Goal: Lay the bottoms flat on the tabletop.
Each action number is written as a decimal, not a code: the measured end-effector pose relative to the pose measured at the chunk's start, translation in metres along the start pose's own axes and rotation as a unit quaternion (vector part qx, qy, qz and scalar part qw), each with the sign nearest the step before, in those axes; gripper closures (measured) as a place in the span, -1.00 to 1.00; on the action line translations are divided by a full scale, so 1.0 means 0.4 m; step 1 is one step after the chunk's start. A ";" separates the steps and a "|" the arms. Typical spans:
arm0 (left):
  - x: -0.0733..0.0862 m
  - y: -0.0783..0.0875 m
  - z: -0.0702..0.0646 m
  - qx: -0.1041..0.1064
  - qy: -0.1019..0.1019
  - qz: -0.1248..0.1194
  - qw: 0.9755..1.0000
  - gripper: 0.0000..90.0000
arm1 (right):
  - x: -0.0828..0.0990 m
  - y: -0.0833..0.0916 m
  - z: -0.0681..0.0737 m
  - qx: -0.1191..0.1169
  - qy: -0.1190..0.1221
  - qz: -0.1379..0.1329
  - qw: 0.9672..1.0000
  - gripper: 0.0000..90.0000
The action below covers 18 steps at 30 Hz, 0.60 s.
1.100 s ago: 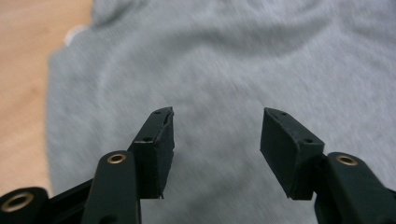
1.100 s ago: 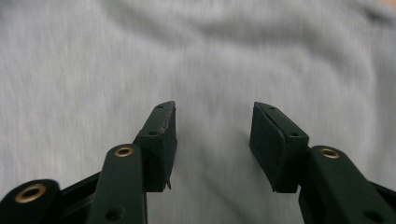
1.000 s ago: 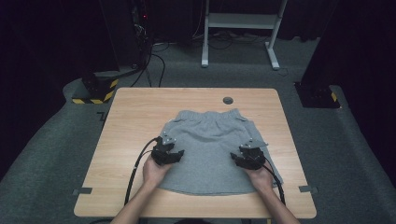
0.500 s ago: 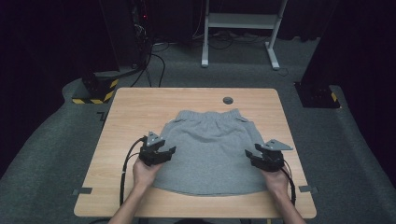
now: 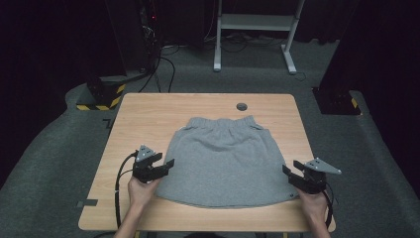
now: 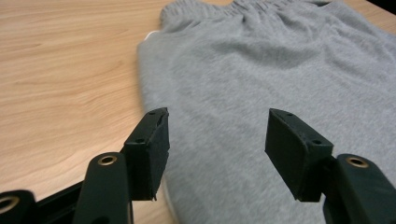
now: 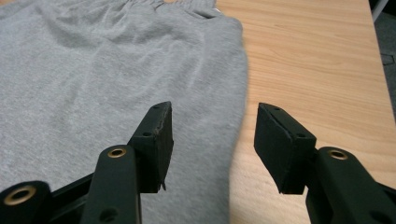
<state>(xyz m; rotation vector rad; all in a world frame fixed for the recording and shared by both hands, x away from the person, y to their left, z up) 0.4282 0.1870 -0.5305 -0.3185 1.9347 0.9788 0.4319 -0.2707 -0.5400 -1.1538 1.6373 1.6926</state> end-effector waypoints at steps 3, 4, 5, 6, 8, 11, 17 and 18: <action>0.013 0.018 0.008 -0.007 0.005 -0.001 1.000 -0.13 | 0.013 0.002 -0.009 0.003 -0.001 0.011 1.000 0.05; 0.018 0.024 0.011 -0.011 0.007 0.000 1.000 -0.14 | 0.017 0.002 -0.010 0.005 0.001 0.014 1.000 0.05; 0.023 0.029 0.015 -0.014 0.008 0.000 1.000 -0.14 | 0.022 0.002 -0.012 0.007 0.001 0.017 1.000 0.05; 0.029 0.033 0.019 -0.016 0.011 0.002 1.000 -0.15 | 0.027 0.002 -0.013 0.008 -0.002 0.020 1.000 0.06; 0.041 0.039 0.026 -0.022 0.015 0.005 1.000 -0.15 | 0.037 0.003 -0.019 0.011 -0.008 0.022 1.000 0.06; 0.059 0.048 0.037 -0.030 0.016 0.011 0.999 -0.15 | 0.052 0.005 -0.029 0.014 -0.015 0.029 0.999 0.07; 0.094 0.058 0.057 -0.046 0.021 0.025 0.998 -0.15 | 0.076 0.006 -0.045 0.027 -0.016 0.034 0.999 0.09; 0.099 0.059 0.059 -0.047 0.025 0.025 0.998 -0.15 | 0.080 0.005 -0.046 0.027 -0.016 0.036 0.999 0.09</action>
Point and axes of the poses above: each handheld gripper's, and its own axes: y roughly backward along the jaws, x roughly out of its underside, z roughly to its left, the point moved 9 cm from there along -y, roughly forward along the jaws, and after that the axes turned 15 degrees about x, right-handed, at the moved point
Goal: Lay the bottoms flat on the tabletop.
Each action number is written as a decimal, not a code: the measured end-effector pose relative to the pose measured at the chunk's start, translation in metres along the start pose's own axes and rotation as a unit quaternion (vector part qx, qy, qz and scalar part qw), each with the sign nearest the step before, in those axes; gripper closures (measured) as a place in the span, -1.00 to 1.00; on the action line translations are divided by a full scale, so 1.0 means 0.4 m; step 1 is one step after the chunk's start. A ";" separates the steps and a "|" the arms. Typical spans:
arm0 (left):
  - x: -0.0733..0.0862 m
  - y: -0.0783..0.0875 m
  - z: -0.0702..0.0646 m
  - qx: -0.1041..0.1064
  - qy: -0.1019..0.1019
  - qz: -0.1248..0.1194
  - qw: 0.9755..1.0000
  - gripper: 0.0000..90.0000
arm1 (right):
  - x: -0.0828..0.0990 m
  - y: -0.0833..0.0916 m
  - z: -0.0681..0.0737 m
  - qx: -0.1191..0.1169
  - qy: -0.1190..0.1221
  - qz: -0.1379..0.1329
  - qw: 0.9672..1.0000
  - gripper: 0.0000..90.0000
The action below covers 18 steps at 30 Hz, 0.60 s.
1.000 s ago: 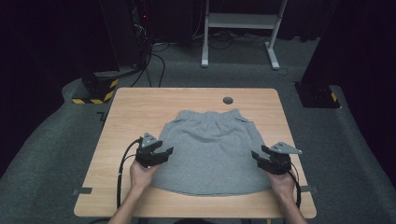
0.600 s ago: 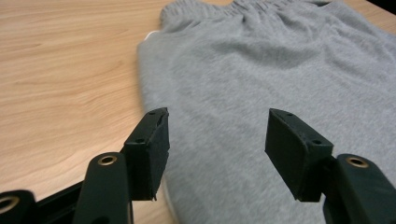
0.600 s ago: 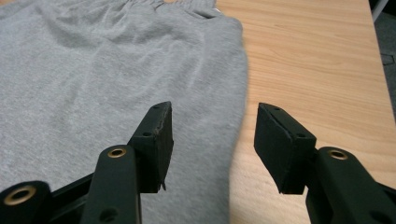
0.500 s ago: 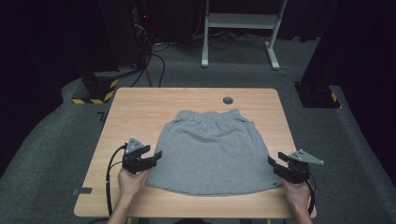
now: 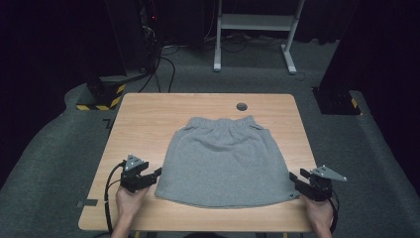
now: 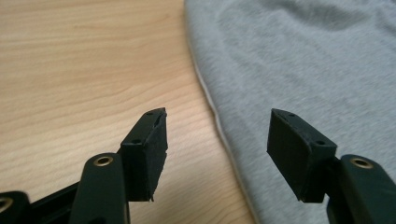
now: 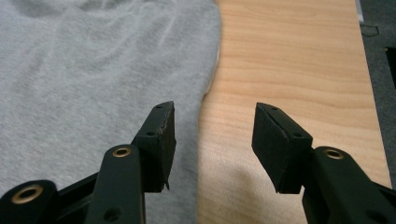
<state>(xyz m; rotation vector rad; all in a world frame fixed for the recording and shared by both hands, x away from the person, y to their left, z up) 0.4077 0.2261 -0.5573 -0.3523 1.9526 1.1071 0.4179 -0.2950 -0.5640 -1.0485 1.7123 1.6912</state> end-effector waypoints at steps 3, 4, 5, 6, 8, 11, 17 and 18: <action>0.012 0.004 0.012 -0.010 -0.001 0.004 1.000 -0.15 | 0.010 -0.004 -0.003 0.005 0.002 0.008 1.000 0.09; 0.016 0.005 0.014 -0.013 0.001 0.003 1.000 -0.15 | 0.014 -0.005 -0.005 0.007 0.002 0.010 1.000 0.09; 0.018 0.005 0.016 -0.013 0.002 0.002 1.000 -0.15 | 0.016 -0.006 -0.007 0.009 0.002 0.012 1.000 0.09; 0.021 0.006 0.018 -0.016 0.002 0.004 1.000 -0.15 | 0.019 -0.007 -0.009 0.012 -0.001 0.014 1.000 0.09; 0.025 0.007 0.022 -0.020 -0.001 0.003 1.000 -0.14 | 0.024 -0.008 -0.012 0.017 -0.002 0.018 1.000 0.09; 0.028 0.009 0.028 -0.025 0.003 0.000 1.000 -0.13 | 0.032 -0.011 -0.013 0.020 0.003 0.024 0.999 0.09; 0.040 0.003 0.040 -0.034 0.003 0.010 0.999 -0.13 | 0.036 -0.011 -0.022 0.030 0.000 0.029 0.999 0.06; 0.042 0.003 0.041 -0.035 0.004 0.012 0.999 -0.13 | 0.036 -0.011 -0.025 0.033 0.001 0.027 0.999 0.04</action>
Point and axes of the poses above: each handheld gripper's, and its own axes: y roughly backward along the jaws, x roughly out of its underside, z roughly to its left, the point moved 9 cm from there along -y, roughly forward along the jaws, and after that the axes turned 15 degrees about x, right-handed, at the moved point
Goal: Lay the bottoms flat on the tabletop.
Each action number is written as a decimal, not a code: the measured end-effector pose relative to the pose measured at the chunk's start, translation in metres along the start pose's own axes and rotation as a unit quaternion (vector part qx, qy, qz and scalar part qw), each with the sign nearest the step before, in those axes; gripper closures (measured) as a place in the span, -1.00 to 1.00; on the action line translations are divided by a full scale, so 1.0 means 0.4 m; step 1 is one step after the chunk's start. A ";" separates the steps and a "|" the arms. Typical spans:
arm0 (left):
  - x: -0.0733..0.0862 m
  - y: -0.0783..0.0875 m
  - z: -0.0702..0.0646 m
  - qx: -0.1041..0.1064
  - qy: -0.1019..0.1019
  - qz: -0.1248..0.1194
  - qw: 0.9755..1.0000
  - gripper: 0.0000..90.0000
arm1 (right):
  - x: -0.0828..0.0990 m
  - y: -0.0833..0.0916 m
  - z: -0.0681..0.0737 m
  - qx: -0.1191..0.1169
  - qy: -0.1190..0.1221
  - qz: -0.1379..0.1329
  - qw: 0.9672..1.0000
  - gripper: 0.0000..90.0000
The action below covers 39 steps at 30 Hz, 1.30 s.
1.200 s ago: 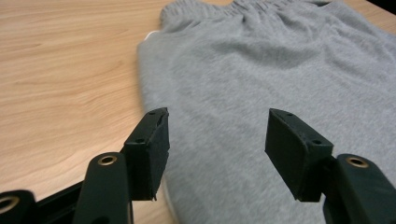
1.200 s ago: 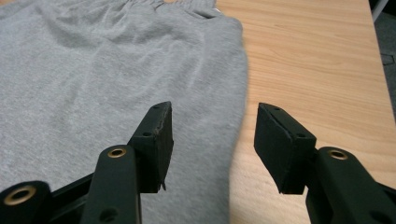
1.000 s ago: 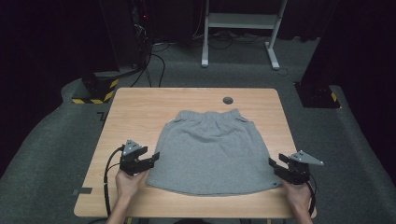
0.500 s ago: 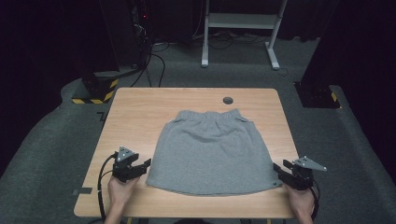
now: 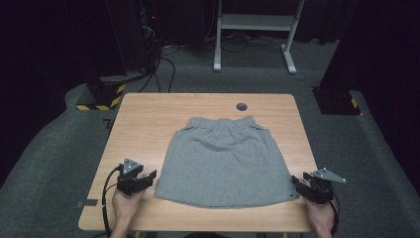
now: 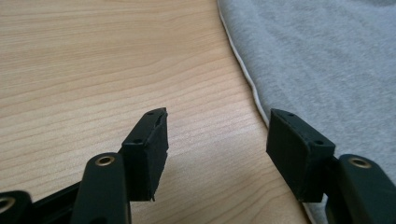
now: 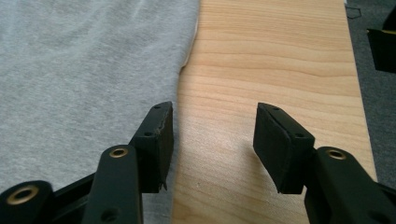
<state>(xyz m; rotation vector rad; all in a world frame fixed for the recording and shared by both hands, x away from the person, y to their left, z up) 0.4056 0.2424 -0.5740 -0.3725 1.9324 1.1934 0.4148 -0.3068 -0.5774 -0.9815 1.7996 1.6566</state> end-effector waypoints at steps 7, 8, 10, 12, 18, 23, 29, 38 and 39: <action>0.013 -0.010 0.008 -0.006 0.002 0.008 1.000 -0.14 | 0.005 0.000 -0.008 0.008 0.001 0.005 1.000 0.02; 0.015 -0.012 0.010 -0.008 0.000 0.011 1.000 -0.15 | 0.005 0.001 -0.010 0.010 -0.001 0.005 1.000 0.02; 0.022 -0.016 0.012 -0.012 -0.003 0.015 1.000 -0.15 | 0.007 0.001 -0.014 0.012 -0.005 0.006 1.000 0.02; 0.023 -0.016 0.014 -0.016 -0.007 0.010 1.000 -0.16 | 0.010 -0.001 -0.017 0.013 -0.006 0.013 1.000 0.02; 0.025 -0.018 0.013 -0.026 -0.009 0.010 1.000 -0.19 | 0.014 -0.007 -0.013 0.022 0.015 0.023 0.999 -0.02; 0.026 -0.018 0.013 -0.029 -0.006 0.011 1.000 -0.26 | 0.014 -0.008 -0.014 0.028 0.012 0.025 0.999 -0.07; 0.026 -0.018 0.013 -0.030 -0.005 0.012 0.999 -0.29 | 0.014 -0.008 -0.014 0.029 0.012 0.025 0.999 -0.07; 0.026 -0.018 0.013 -0.032 -0.004 0.011 0.999 -0.28 | 0.013 -0.008 -0.013 0.031 0.011 0.025 0.999 -0.07; 0.026 -0.018 0.013 -0.032 -0.004 0.011 0.999 -0.28 | 0.013 -0.008 -0.013 0.031 0.011 0.025 0.999 -0.07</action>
Point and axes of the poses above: each handheld gripper's, and its own axes: y roughly backward along the jaws, x roughly out of its underside, z roughly to its left, the point moved 9 cm from there along -y, roughly forward along the jaws, and after that the axes turned 15 degrees about x, right-handed, at the moved point
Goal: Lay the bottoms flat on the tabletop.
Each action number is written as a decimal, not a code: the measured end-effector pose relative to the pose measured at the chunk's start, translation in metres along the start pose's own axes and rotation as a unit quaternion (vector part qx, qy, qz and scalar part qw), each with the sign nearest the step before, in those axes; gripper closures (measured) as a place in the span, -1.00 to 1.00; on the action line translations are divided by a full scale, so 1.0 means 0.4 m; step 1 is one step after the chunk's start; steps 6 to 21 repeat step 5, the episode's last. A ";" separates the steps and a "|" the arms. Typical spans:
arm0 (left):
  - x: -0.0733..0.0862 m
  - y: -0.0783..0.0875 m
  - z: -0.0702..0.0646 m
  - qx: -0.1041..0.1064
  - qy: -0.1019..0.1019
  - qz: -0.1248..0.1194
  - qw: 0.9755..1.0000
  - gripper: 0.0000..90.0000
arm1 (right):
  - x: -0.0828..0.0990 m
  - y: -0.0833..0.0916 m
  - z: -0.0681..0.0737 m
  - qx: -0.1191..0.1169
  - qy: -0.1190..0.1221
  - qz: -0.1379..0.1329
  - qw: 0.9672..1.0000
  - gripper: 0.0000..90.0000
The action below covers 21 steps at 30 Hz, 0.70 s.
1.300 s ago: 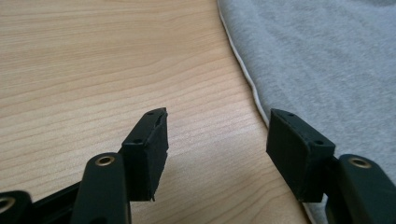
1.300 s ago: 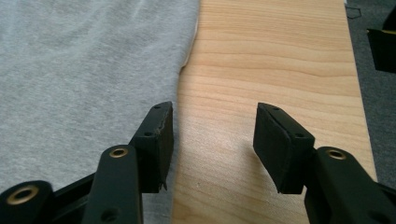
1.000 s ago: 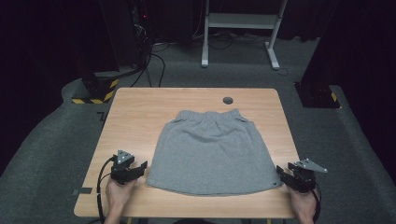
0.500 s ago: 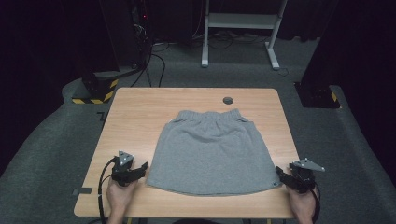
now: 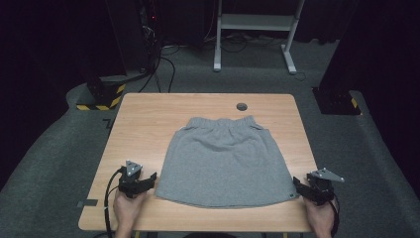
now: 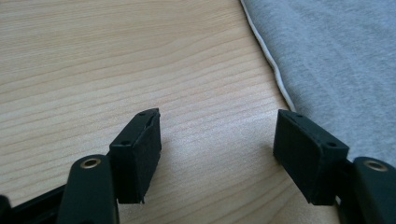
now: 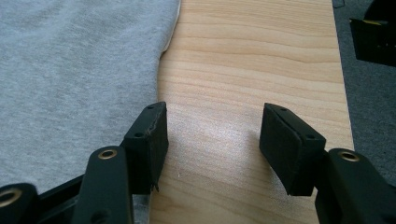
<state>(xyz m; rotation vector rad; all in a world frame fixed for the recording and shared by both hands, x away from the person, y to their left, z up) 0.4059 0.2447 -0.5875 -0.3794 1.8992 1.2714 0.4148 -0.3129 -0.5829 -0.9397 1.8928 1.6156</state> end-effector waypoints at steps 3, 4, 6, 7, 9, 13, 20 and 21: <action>0.000 0.000 0.000 0.000 0.000 0.000 1.000 -0.28 | 0.000 0.000 0.000 0.000 0.000 0.000 1.000 -0.08; 0.000 0.000 0.000 0.000 0.000 0.000 1.000 -0.28 | 0.000 0.000 0.000 0.000 0.000 0.000 1.000 -0.08; 0.000 0.000 0.000 0.000 0.000 0.000 1.000 -0.28 | 0.000 0.000 0.001 0.000 -0.001 0.001 1.000 -0.08; 0.000 0.000 0.000 0.000 0.000 0.000 1.000 -0.28 | 0.000 0.000 0.001 0.000 -0.001 0.001 1.000 -0.08; 0.000 0.000 0.000 0.000 0.000 0.000 1.000 -0.28 | 0.000 0.000 0.001 0.000 -0.001 0.001 1.000 -0.08; 0.000 0.000 0.000 0.000 0.000 0.000 1.000 -0.28 | 0.000 0.000 0.001 0.000 -0.001 0.001 1.000 -0.08; 0.000 0.000 0.000 0.000 0.000 0.000 1.000 -0.28 | 0.000 0.000 0.001 0.000 -0.001 0.001 1.000 -0.08; 0.000 0.000 0.000 0.000 0.000 0.000 1.000 -0.28 | 0.000 0.000 0.001 0.000 -0.001 0.001 1.000 -0.08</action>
Point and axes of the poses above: each handheld gripper's, and its own axes: y roughly backward along the jaws, x roughly out of its underside, z roughly to its left, the point moved 9 cm from there along -y, roughly forward along the jaws, and after that the axes turned 15 degrees about x, right-handed, at the moved point
